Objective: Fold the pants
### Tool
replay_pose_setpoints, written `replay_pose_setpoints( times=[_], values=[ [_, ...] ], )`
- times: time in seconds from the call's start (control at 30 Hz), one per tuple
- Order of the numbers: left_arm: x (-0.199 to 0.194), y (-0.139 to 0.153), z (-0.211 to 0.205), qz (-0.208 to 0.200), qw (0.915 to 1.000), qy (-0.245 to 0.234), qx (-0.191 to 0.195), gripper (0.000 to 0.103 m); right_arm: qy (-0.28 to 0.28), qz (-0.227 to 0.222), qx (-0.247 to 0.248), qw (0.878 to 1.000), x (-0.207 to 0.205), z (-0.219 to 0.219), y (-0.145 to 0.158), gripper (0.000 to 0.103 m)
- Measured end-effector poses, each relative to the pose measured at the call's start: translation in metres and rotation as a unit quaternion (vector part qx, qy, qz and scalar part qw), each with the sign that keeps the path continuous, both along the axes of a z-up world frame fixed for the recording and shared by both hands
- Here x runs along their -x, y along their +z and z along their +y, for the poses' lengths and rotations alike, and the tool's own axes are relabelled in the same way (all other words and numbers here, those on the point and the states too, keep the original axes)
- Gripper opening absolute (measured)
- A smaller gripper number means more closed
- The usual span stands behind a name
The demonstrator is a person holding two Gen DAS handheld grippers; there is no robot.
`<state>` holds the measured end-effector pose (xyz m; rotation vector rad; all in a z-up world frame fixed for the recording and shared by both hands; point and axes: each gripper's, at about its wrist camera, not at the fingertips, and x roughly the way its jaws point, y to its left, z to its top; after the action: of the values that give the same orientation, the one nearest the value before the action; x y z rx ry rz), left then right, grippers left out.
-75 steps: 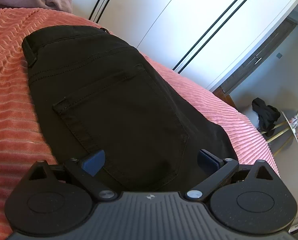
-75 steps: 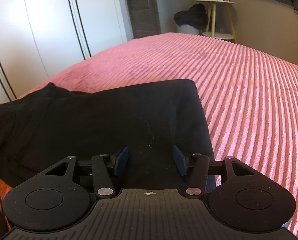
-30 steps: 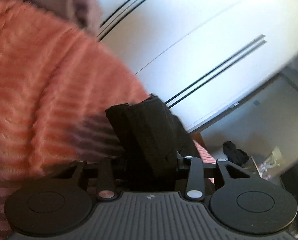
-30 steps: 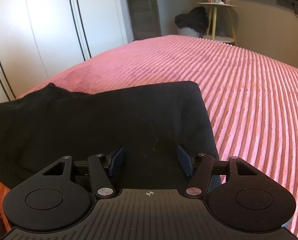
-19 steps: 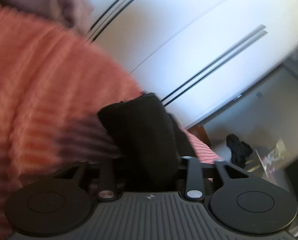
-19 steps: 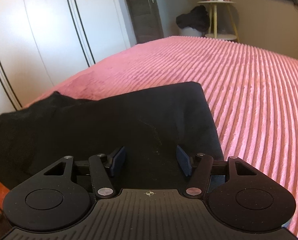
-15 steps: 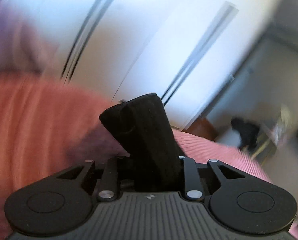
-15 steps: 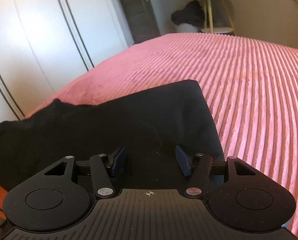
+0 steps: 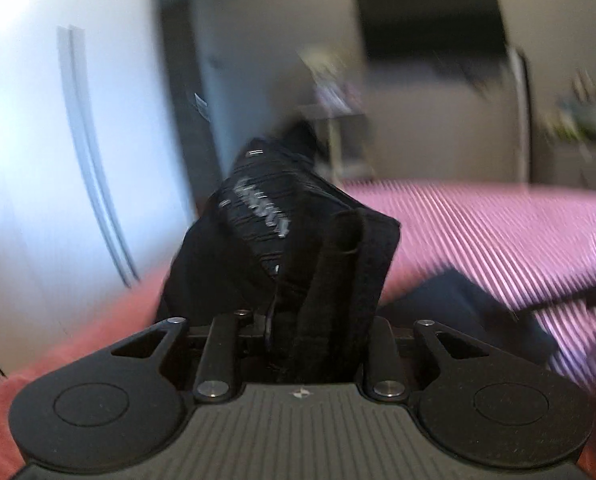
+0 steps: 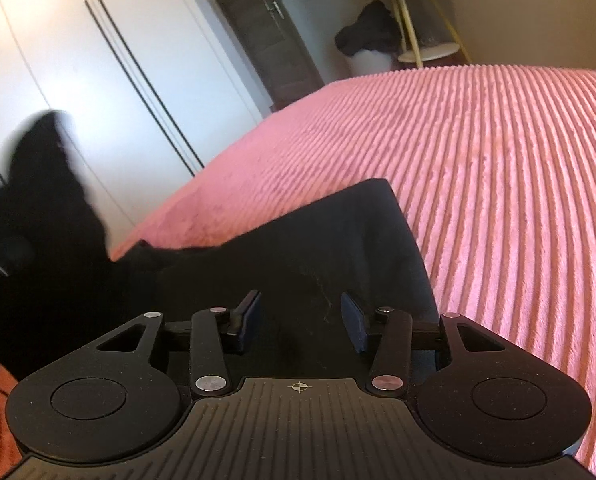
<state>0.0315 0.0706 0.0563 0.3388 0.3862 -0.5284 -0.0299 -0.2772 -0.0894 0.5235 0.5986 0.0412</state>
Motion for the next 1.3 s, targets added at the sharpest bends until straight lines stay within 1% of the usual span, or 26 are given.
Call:
replay_pose_setpoints(
  times=[0.07, 0.13, 0.17, 0.2, 0.23, 0.3, 0.33, 0.37, 0.43, 0.53, 0.63, 0.67, 0.7, 0.8, 0.87, 0.9, 0.93, 0.97, 1.0, 1.03, 1.07, 1.1, 1.13, 1.2, 1.27, 1.3],
  values=[
    [0.0, -0.033, -0.031, 0.038, 0.9978, -0.005, -0.054, 0.026, -0.001, 0.003, -0.019, 1.0, 0.002, -0.004, 0.0, 0.051],
    [0.002, -0.058, -0.051, 0.076, 0.9902, -0.004, -0.117, 0.026, -0.004, 0.008, -0.037, 0.999, 0.002, -0.009, 0.001, 0.053],
    [0.014, -0.06, -0.061, 0.073, 0.9882, 0.0, -0.134, 0.026, -0.005, 0.009, -0.046, 0.999, 0.003, -0.01, 0.001, 0.055],
    [0.019, -0.059, -0.063, 0.059, 0.9881, 0.006, -0.142, 0.026, -0.004, 0.012, -0.055, 0.998, 0.004, -0.012, 0.0, 0.058],
    [0.02, -0.052, -0.061, 0.056, 0.9899, 0.014, -0.13, 0.026, -0.005, 0.014, -0.063, 0.998, 0.005, -0.014, -0.001, 0.059],
    [0.016, -0.04, -0.053, 0.083, 0.9928, 0.026, -0.083, 0.026, -0.007, 0.021, -0.071, 0.997, 0.001, -0.016, -0.004, 0.059],
    [0.019, -0.037, -0.055, 0.088, 0.9933, 0.029, -0.069, 0.026, -0.01, 0.024, -0.074, 0.997, 0.0, -0.016, -0.004, 0.06],
    [0.018, -0.034, -0.053, 0.086, 0.9935, 0.034, -0.066, 0.026, -0.015, 0.025, -0.08, 0.996, -0.001, -0.016, -0.005, 0.061],
    [0.018, -0.033, -0.067, 0.075, 0.9927, 0.036, -0.088, 0.028, -0.022, 0.028, -0.096, 0.995, -0.004, -0.019, -0.008, 0.061],
    [0.024, -0.045, -0.091, 0.058, 0.9901, 0.036, -0.123, 0.028, -0.023, 0.032, -0.128, 0.991, -0.004, -0.025, -0.009, 0.063],
    [0.035, -0.064, -0.1, 0.025, 0.9866, 0.033, -0.157, 0.028, 0.02, 0.037, -0.165, 0.985, -0.012, -0.027, -0.009, 0.069],
    [0.037, -0.066, -0.1, 0.017, 0.9858, 0.032, -0.164, 0.029, 0.036, 0.04, -0.17, 0.984, -0.015, -0.025, -0.009, 0.075],
    [0.038, -0.066, -0.101, 0.014, 0.9858, 0.032, -0.164, 0.029, 0.054, 0.044, -0.179, 0.981, -0.02, -0.023, -0.01, 0.08],
    [0.035, -0.066, -0.098, 0.025, 0.9885, 0.034, -0.145, 0.029, 0.078, 0.065, -0.203, 0.974, -0.034, -0.017, -0.017, 0.083],
    [0.037, -0.067, -0.097, 0.027, 0.9889, 0.033, -0.142, 0.031, 0.088, 0.074, -0.205, 0.972, -0.043, -0.011, -0.018, 0.083],
    [0.038, -0.068, -0.097, 0.029, 0.9892, 0.031, -0.141, 0.035, 0.091, 0.08, -0.205, 0.971, -0.049, -0.009, -0.019, 0.081],
    [0.036, -0.067, -0.097, 0.039, 0.9907, 0.019, -0.129, 0.058, 0.095, 0.087, -0.208, 0.97, -0.051, -0.004, -0.019, 0.077],
    [0.035, -0.067, -0.094, 0.056, 0.993, 0.005, -0.104, 0.084, 0.102, 0.095, -0.215, 0.967, -0.056, 0.0, -0.021, 0.075],
    [0.036, -0.065, -0.092, 0.068, 0.9947, -0.005, -0.077, 0.09, 0.107, 0.104, -0.216, 0.965, -0.061, 0.004, -0.023, 0.065],
    [0.039, -0.062, -0.09, 0.065, 0.9961, -0.014, -0.059, 0.091, 0.103, 0.115, -0.21, 0.965, -0.062, 0.008, -0.024, 0.047],
    [0.041, -0.059, -0.09, 0.059, 0.9965, -0.014, -0.057, 0.091, 0.099, 0.12, -0.209, 0.965, -0.065, 0.011, -0.026, 0.039],
    [0.04, -0.058, -0.09, 0.058, 0.9962, -0.005, -0.064, 0.091, 0.093, 0.122, -0.21, 0.966, -0.066, 0.012, -0.027, 0.035],
    [0.038, -0.056, -0.085, 0.073, 0.9958, -0.004, -0.056, 0.091, 0.092, 0.117, -0.2, 0.968, -0.064, 0.014, -0.026, 0.032],
    [0.034, -0.049, -0.069, 0.117, 0.9929, 0.002, -0.021, 0.091, 0.108, 0.109, -0.179, 0.972, -0.063, 0.017, -0.022, 0.03],
    [0.036, -0.041, -0.052, 0.137, 0.9904, 0.015, 0.004, 0.092, 0.119, 0.108, -0.173, 0.972, -0.062, 0.017, -0.018, 0.029],
    [0.038, -0.034, -0.043, 0.139, 0.9898, 0.028, 0.013, 0.092, 0.119, 0.106, -0.166, 0.973, -0.062, 0.017, -0.016, 0.029]
  ],
)
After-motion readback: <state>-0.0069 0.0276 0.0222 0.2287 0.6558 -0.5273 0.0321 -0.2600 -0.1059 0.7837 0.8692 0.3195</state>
